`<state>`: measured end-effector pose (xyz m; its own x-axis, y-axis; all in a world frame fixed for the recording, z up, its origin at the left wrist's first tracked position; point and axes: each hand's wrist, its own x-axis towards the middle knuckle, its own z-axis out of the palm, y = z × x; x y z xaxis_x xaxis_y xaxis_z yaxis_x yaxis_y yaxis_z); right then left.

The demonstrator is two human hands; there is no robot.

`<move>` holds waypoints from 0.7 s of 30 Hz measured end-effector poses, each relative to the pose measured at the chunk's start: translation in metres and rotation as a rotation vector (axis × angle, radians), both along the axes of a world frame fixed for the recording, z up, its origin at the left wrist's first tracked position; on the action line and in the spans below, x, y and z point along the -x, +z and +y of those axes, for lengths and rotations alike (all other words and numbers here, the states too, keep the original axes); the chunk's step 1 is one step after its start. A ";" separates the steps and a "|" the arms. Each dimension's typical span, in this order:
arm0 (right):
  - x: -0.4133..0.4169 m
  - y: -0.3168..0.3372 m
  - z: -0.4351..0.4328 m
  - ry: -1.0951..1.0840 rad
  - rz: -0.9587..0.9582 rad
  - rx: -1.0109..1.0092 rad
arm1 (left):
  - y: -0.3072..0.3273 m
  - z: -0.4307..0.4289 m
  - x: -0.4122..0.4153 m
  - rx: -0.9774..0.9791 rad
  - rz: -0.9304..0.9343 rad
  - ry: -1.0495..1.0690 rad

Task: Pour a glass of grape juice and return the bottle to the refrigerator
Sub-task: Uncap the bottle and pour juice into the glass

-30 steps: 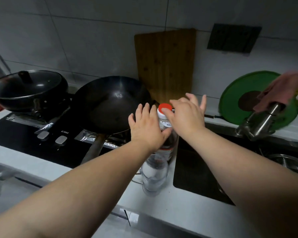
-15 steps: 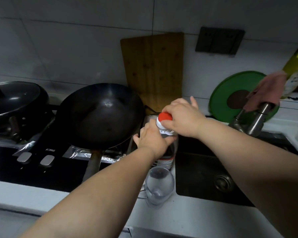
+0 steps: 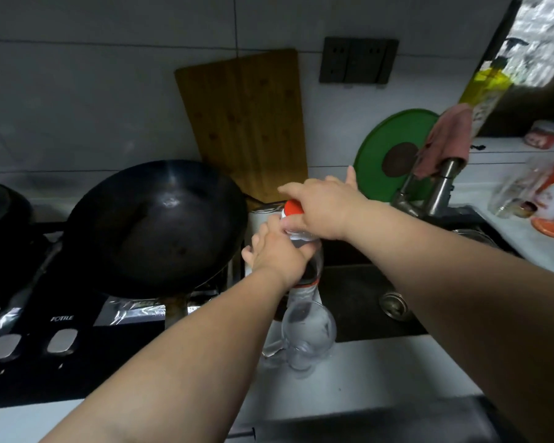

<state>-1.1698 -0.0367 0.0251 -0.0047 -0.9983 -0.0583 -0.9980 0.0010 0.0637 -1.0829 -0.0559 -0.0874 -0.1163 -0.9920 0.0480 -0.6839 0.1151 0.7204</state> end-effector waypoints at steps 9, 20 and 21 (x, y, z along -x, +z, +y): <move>-0.009 0.003 -0.009 -0.080 0.116 -0.051 | -0.001 0.002 -0.001 0.013 0.018 0.004; 0.058 -0.051 0.045 -0.101 -0.597 0.667 | 0.002 0.003 -0.002 0.029 0.017 -0.004; 0.065 -0.072 0.058 -0.192 -0.681 0.712 | 0.002 0.003 -0.002 0.035 0.015 0.000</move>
<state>-1.2350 0.0214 -0.0468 -0.3575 -0.7874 0.5022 -0.8007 -0.0183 -0.5988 -1.0807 -0.0525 -0.0849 -0.1154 -0.9897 0.0844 -0.6731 0.1404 0.7261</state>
